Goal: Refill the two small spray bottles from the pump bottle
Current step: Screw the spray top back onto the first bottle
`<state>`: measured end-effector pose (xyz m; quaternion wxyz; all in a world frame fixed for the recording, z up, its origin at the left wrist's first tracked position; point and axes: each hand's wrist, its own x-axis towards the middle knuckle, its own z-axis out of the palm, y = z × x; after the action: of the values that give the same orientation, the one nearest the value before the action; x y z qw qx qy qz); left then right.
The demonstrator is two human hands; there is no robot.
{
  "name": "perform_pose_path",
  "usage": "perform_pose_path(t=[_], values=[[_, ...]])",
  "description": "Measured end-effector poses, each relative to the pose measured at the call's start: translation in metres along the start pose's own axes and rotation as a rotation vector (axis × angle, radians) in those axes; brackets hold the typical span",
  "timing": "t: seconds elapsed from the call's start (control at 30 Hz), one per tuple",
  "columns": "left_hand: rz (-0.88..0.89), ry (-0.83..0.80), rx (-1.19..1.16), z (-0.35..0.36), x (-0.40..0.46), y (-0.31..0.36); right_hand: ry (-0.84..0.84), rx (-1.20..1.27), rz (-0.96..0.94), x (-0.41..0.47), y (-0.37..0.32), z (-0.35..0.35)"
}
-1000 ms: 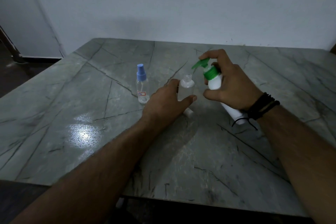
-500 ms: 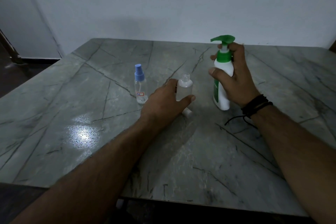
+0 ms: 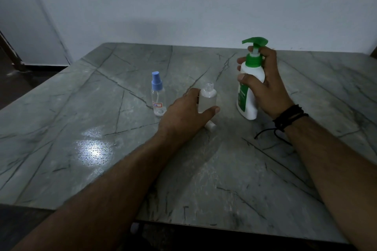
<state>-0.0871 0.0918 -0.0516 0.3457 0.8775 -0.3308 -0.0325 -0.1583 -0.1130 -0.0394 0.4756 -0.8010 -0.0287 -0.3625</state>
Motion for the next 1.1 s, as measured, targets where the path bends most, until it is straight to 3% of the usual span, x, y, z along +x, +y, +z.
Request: perform_pose_path(t=[0.53, 0.9, 1.03, 1.1], values=[[-0.007, 0.022, -0.046, 0.000, -0.009, 0.001, 0.089, -0.041, 0.099, -0.012, 0.008, -0.001], [0.055, 0.175, 0.024, -0.010, -0.039, -0.009, 0.086, -0.110, 0.221, -0.023, -0.003, 0.001], [0.155, 0.132, 0.132, -0.013, -0.043, -0.008, 0.295, -0.178, 0.279, -0.031, -0.018, -0.009], [0.221, 0.107, 0.195, -0.013, -0.044, -0.007, 0.431, -0.296, 0.161, -0.037, -0.035, -0.015]])
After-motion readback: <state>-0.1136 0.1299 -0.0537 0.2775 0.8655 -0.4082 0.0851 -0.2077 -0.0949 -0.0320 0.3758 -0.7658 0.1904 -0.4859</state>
